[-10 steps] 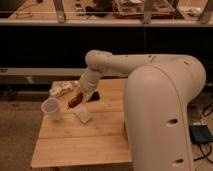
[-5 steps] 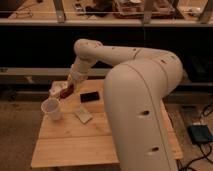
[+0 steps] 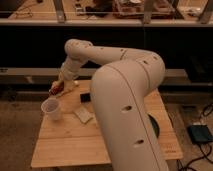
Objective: Place the pepper in the ceramic cup
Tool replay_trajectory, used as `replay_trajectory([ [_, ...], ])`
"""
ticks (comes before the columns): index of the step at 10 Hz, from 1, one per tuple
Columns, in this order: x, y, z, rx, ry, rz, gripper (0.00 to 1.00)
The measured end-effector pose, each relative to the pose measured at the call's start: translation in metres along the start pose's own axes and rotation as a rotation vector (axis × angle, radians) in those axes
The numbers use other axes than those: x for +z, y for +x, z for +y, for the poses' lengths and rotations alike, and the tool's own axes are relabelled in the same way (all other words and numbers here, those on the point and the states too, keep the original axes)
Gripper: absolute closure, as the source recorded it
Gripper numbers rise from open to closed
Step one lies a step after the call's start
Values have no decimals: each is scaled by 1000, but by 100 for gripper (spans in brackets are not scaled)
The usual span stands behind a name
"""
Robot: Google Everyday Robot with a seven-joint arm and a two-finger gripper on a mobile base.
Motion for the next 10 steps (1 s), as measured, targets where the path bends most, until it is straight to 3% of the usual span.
replay_trajectory([
  [2, 10, 0, 1, 33, 35, 8, 98],
  [4, 19, -5, 10, 32, 42, 13, 98],
  [10, 45, -32, 35, -22, 10, 23, 98],
])
